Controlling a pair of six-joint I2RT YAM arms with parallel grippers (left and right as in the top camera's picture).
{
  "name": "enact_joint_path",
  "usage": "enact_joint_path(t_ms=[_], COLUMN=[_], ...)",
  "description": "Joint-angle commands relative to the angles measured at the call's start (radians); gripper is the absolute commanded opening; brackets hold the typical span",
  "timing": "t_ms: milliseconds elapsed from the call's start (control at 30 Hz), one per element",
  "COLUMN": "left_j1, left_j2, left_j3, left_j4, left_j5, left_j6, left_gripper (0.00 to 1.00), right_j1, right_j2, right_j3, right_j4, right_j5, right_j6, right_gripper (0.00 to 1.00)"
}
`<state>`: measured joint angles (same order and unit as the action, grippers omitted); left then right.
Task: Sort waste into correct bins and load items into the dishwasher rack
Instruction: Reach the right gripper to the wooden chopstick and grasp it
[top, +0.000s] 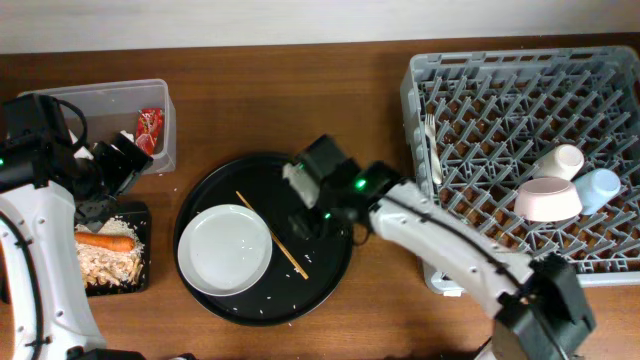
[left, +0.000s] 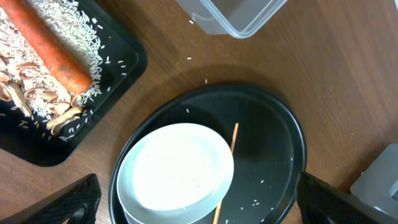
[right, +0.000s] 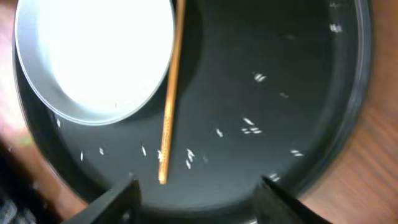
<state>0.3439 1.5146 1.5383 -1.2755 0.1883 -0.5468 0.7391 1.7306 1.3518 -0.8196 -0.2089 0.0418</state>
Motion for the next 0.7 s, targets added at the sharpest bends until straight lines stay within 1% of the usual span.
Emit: enact_joint_path(t_ms=[0,133,233,400,567,667], left_j1=[0.006,0.006,0.006,0.006,0.006,0.006], left_j2=[-0.004,-0.004,-0.004,-0.004,-0.004,-0.004], left_j3=[0.000,0.000,0.000,0.000,0.000,0.000], left_j4=[-0.002,-0.001,-0.002,-0.002,-0.002,-0.002], left_j5=[0.006,0.006,0.006,0.006,0.006,0.006], left_j6=[0.002,0.002,0.002,0.002,0.002,0.002], left_gripper=[0.99,0.99,0.99,0.99,0.99,0.99], right_j1=[0.112,0.190,0.188,0.191,0.191,0.190], right_j2=[0.050,0.143,0.191,0.197,0.223,0.260], right_j3=[-0.059,-0.067,-0.067,-0.076,-0.106,-0.106], right_j4=[0.101,0.178,0.177,0.186,0.253,0.293], right_j5=[0.123,0.203,0.202,0.157,0.161,0.173], right_j6=[0.102,0.118,0.118,0.125,0.124,0.093], right_gripper=[0.57,0.57,0.57,0.50,0.50,0.49])
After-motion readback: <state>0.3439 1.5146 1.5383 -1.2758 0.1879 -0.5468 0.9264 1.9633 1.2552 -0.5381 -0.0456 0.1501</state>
